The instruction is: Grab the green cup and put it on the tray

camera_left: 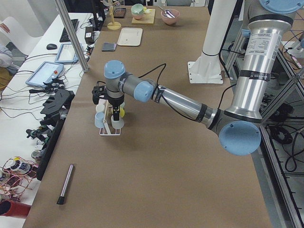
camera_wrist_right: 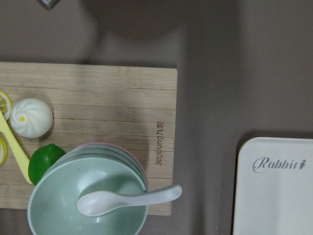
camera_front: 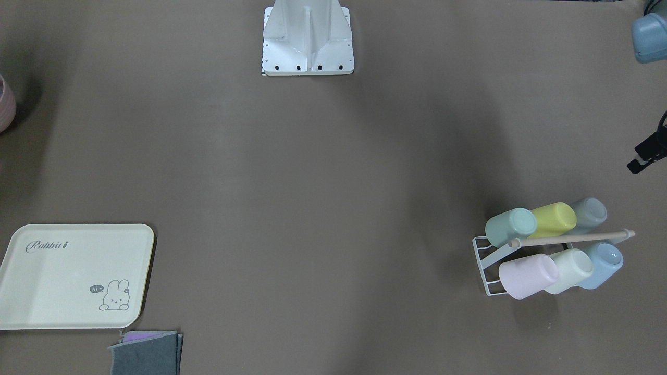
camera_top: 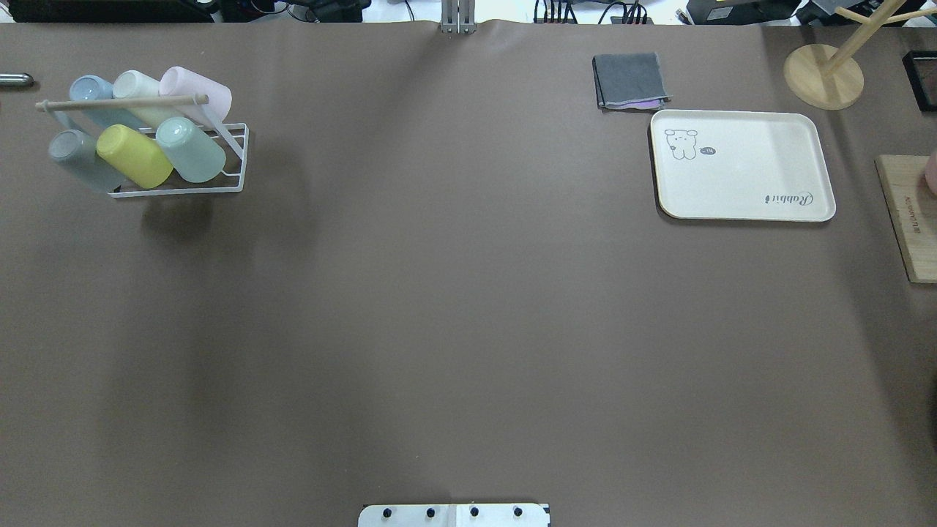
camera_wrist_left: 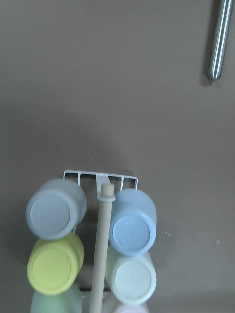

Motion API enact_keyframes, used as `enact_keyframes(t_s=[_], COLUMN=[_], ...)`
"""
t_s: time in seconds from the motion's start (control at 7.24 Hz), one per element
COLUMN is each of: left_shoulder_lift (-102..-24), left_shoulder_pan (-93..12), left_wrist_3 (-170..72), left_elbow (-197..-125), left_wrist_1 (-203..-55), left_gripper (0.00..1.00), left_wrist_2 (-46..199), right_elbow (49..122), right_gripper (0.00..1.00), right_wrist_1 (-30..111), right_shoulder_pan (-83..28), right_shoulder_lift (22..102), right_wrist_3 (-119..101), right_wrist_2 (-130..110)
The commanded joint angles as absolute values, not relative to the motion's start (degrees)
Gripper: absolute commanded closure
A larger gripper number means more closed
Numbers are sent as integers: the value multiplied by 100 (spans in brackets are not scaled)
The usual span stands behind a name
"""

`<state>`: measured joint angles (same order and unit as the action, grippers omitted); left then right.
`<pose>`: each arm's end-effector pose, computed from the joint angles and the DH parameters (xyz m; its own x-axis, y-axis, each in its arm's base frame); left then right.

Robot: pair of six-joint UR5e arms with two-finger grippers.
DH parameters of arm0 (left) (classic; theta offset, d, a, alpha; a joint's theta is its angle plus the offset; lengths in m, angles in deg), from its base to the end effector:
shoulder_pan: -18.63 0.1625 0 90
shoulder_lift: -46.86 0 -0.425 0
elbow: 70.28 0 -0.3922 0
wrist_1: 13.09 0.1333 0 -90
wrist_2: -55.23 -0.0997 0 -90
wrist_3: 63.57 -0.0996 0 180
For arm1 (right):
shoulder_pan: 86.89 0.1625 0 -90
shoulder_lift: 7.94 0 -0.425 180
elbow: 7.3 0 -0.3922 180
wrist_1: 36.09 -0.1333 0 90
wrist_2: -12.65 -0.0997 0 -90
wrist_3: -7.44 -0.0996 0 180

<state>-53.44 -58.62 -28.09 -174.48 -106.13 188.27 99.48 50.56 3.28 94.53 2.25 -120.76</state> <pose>0.0588 -0.5557 0.4365 0.6374 -0.1200 -0.7612 0.2140 0.9765 0.0253 0.0661 -0.4076 0.6064 0.7235 0.0006 0.6903 -0.0687 0.9951 0.0711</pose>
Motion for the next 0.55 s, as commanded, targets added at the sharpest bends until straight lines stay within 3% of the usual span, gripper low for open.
enact_keyframes(t_s=[0.0, 0.41], left_shoulder_lift=[-5333, -5359], left_shoulder_pan=[-5329, -4232], left_wrist_3=[-1864, -444], left_elbow=[-18063, -18891], left_wrist_1=[-10616, -10616], left_gripper=[2, 2], left_wrist_2=[18741, 18306], right_elbow=[9966, 9827], right_gripper=[0, 0], right_wrist_1=[4987, 4969], right_shoulder_pan=[207, -442], right_shoulder_lift=[9367, 8938], right_wrist_3=[-64, -135], right_wrist_2=[-12235, -12147])
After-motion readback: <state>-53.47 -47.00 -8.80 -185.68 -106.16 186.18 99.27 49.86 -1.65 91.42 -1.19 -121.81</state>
